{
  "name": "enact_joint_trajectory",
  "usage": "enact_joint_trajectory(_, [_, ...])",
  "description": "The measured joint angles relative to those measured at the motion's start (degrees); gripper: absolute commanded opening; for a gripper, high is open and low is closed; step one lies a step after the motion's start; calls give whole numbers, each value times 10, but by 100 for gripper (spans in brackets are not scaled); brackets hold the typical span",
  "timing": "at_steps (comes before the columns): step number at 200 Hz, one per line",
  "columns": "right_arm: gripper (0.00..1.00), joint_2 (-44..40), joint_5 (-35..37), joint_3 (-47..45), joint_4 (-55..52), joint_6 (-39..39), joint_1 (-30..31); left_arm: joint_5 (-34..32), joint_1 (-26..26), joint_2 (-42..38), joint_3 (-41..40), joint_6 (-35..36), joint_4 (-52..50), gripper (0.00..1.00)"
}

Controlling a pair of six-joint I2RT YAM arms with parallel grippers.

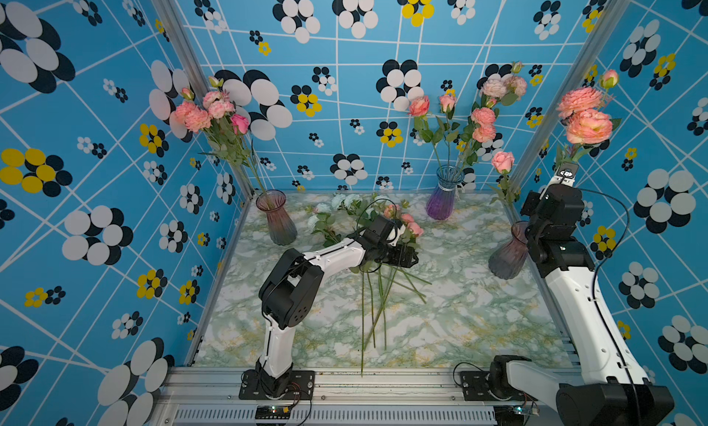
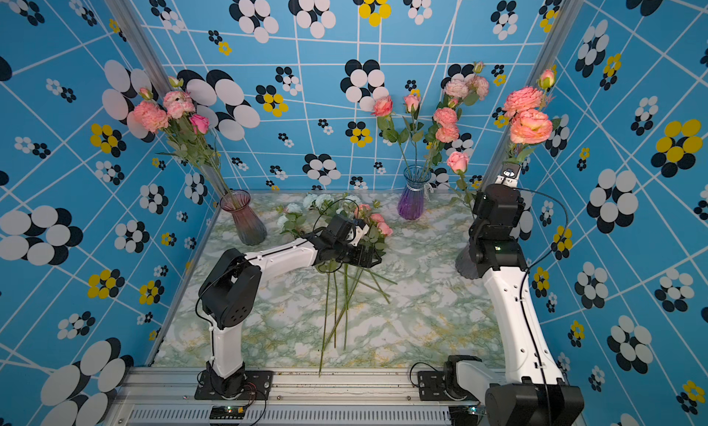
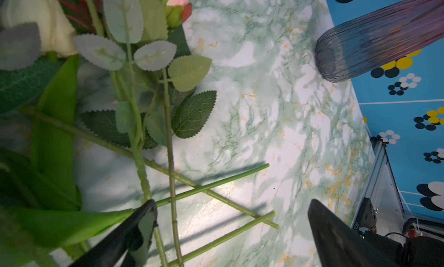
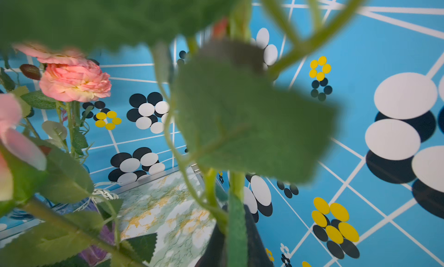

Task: Place the pink flowers into the vase
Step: Place the flower in the vase, then pick up the flower at the center of the board.

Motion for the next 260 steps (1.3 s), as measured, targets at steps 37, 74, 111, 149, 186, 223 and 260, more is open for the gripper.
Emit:
enact_joint_trajectory(37, [21,0,4,-13,-6,20,-10,-3,9,29,10,-5,-20,100])
enact_joint_trajectory(74, [37,-2,6,-13,-25,42,-11,-6,9,30,20,-7,-34,100])
enact_joint_trajectory(111, [72,-17,5,-13,-66,65,-11,-7,12,37,31,-8,-44,99])
enact_joint_trajectory(149, [91,-60,-18,-13,-116,102,-11,-7,17,59,40,-13,-46,90])
enact_joint_trajectory(186, [98,-116,-72,-32,-154,142,-11,-7,19,61,42,-16,-44,76])
enact_joint_trajectory(223, [99,-158,-141,-66,-187,169,-11,-7,19,76,49,-21,-44,62])
enact_joint_trajectory(260, [99,-196,-205,-98,-208,181,-11,-6,19,93,58,-21,-41,45])
